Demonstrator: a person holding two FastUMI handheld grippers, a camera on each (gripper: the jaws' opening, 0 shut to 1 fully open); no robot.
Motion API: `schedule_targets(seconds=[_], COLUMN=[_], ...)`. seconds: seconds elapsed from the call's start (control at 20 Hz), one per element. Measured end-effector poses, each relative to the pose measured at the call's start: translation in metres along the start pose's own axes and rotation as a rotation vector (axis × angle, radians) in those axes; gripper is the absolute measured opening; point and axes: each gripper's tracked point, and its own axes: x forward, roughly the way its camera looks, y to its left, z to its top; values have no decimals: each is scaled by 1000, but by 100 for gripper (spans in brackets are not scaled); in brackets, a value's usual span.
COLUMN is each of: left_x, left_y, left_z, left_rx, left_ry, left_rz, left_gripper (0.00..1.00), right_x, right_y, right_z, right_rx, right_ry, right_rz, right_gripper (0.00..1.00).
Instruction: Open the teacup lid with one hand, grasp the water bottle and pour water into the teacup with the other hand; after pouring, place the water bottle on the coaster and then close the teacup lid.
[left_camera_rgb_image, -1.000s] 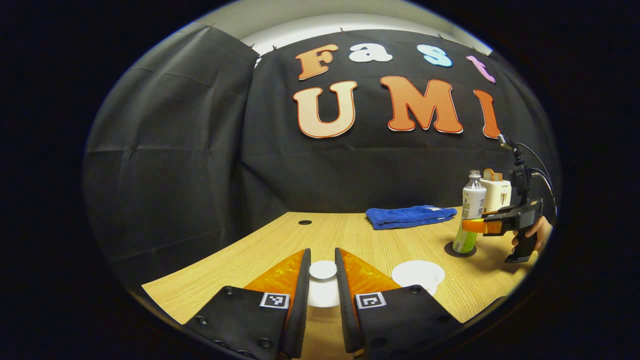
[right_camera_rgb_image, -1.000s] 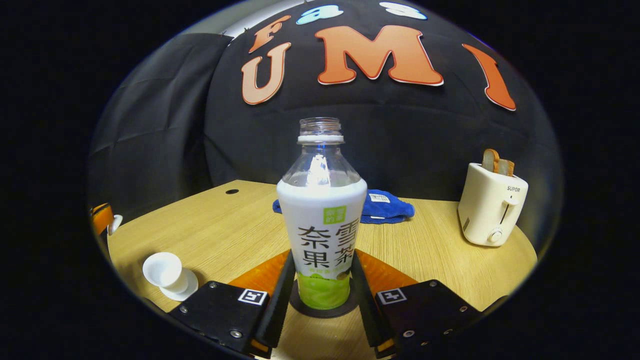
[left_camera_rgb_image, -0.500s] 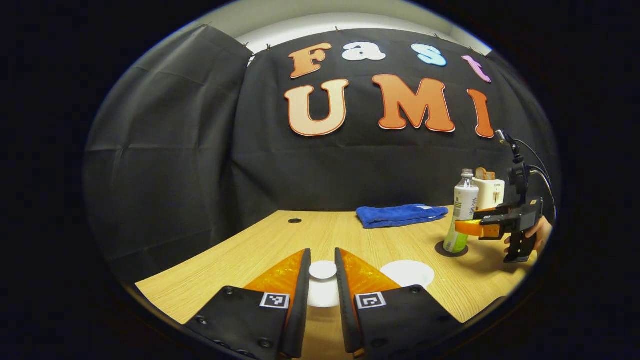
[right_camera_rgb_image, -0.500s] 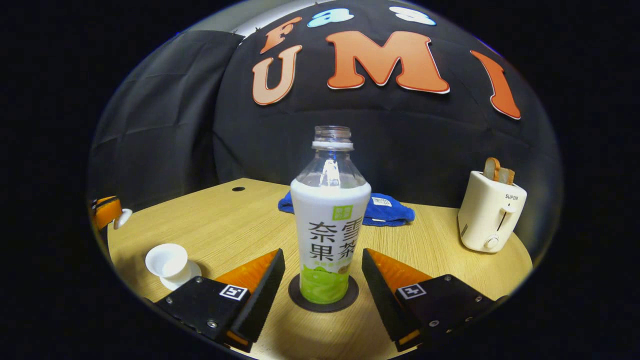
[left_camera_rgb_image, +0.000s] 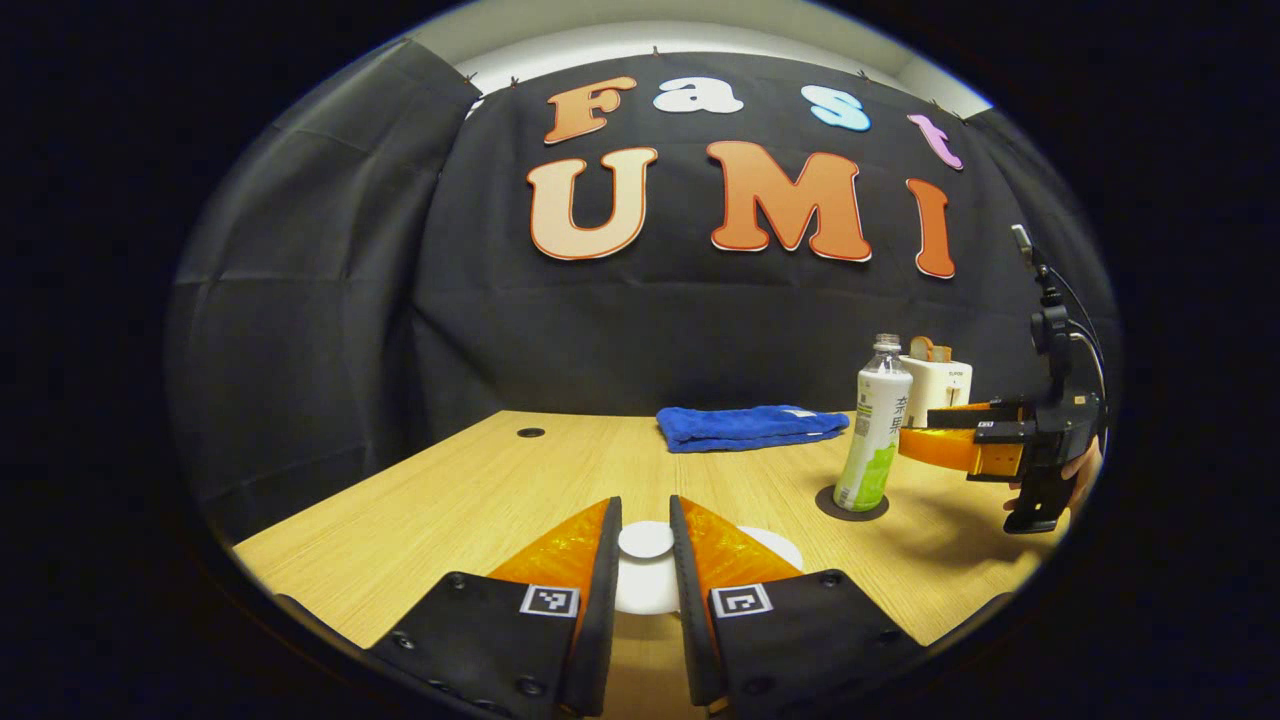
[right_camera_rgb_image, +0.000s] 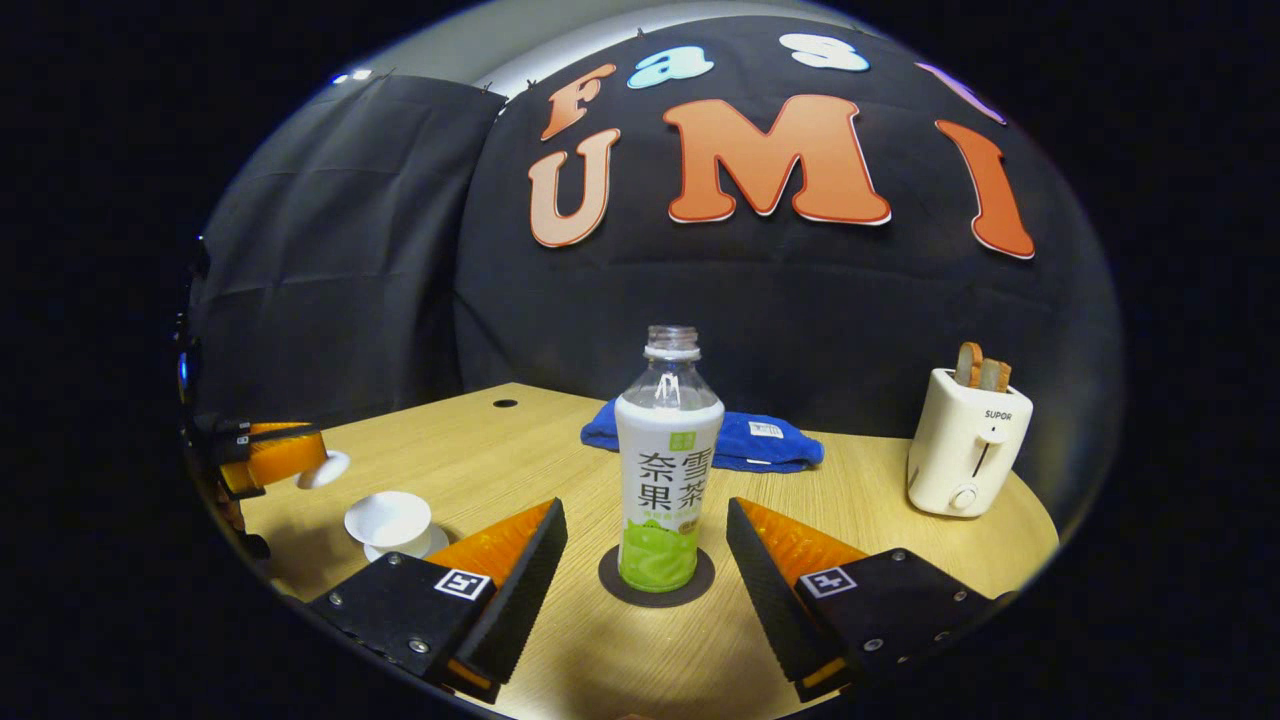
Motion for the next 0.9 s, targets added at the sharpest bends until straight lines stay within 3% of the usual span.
schedule_targets(seconds=[0.5,0.55,0.9], left_x=[26,27,34], left_y=[-46,-49,-52], left_z=[-12,-14,-30], left_rx=[25,28,14], left_ry=[41,46,85], left_rz=[-77,-78,-77], left_gripper=[31,34,31], right_x=[-39,-41,-44], right_y=[-23,-24,-25], right_z=[19,19,20], right_rx=[-18,-14,3], right_ry=[-77,-78,-87], right_rz=[-49,-48,-46], right_gripper=[96,96,96])
